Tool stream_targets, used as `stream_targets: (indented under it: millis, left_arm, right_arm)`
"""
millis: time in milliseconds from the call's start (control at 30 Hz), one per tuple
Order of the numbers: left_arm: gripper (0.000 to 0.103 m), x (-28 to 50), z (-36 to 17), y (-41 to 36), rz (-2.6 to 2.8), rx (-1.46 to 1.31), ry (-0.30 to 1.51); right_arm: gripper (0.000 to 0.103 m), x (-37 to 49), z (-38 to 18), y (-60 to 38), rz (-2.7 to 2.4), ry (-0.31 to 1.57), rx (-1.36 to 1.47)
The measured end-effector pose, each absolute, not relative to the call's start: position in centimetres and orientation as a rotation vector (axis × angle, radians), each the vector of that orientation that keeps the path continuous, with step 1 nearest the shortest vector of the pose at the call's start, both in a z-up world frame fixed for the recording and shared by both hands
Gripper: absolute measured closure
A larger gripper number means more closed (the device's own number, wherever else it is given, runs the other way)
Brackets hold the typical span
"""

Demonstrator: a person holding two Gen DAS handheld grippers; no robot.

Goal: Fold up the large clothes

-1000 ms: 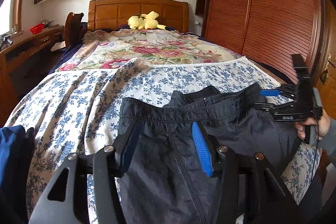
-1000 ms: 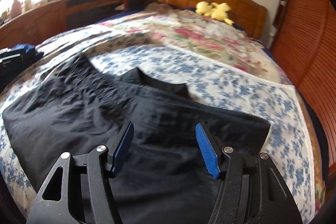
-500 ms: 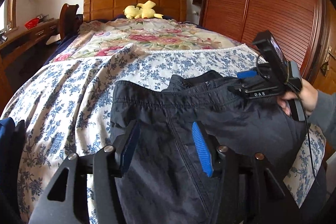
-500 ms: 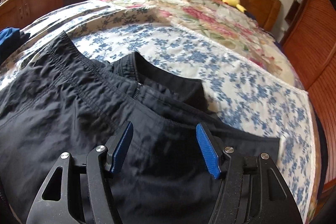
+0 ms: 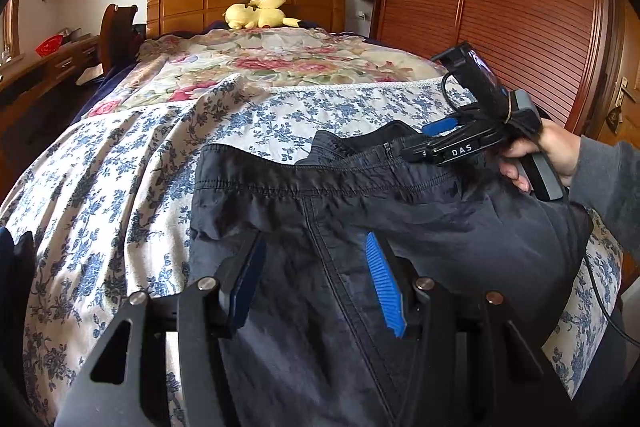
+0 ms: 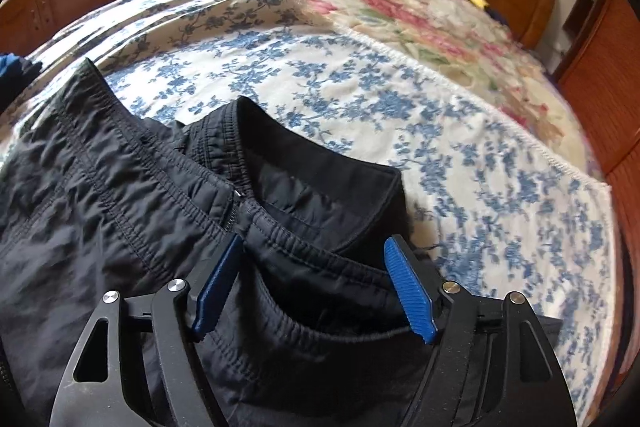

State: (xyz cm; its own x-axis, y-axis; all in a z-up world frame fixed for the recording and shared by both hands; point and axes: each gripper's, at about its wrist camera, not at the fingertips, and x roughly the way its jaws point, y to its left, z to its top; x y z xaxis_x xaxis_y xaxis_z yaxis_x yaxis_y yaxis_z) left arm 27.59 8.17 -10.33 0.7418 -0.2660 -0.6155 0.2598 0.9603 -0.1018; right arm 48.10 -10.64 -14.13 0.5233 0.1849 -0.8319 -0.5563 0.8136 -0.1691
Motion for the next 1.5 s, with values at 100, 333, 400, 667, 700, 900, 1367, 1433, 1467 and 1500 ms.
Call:
stream_targets:
  millis: [100, 333, 400, 667, 700, 900, 1367, 1433, 1467, 1500]
  left_arm:
    - [0.052, 27.6, -10.2, 8.0, -0.292, -0.008, 0.671]
    - [0.052, 27.7, -10.2, 7.9, -0.294, -0.013, 0.675]
    - [0.052, 27.8, -10.3, 7.9, -0.293, -0.014, 0.679]
    - [0.052, 27.9, -10.3, 7.9, -0.291, -0.018, 0.679]
    - [0.052, 27.9, -10.4, 8.0, -0.291, -0.021, 0.679]
    - [0.052, 28.0, -10.5, 7.8, -0.296, -0.024, 0.680]
    - [0.052, 27.9, -10.2, 5.2, -0.349, -0.018, 0.675]
    - [0.052, 27.9, -10.2, 4.6, -0.364, -0.016, 0.679]
    - [0.052, 27.9, -10.3, 4.1, -0.372, -0.009, 0.680]
    - [0.052, 27.9, -10.3, 3.7, -0.376, -0.004, 0.680]
  right_arm:
    - [0.028, 48.1, -14.4, -10.4, 0.564, 0.968, -0.408]
    - [0.036, 46.8, -15.7, -9.6, 0.582, 1.004, -0.482]
    - [0.060, 46.2, -15.8, -9.5, 0.564, 0.994, -0.523]
    - [0.096, 44.7, -13.3, -9.3, 0.528, 0.831, -0.638]
    - [0.096, 44.6, -12.5, -9.0, 0.500, 0.783, -0.642]
    - [0.097, 47.1, -10.2, -7.2, 0.376, 0.674, -0.636]
    - [0.043, 48.9, -9.3, -11.0, 0.341, 0.774, -0.489]
    - [0.043, 48.4, -8.4, -12.9, 0.320, 0.775, -0.483]
    - [0.043, 48.1, -8.0, -14.3, 0.300, 0.777, -0.479]
    - [0.043, 47.9, -7.7, -15.9, 0.280, 0.781, -0.471]
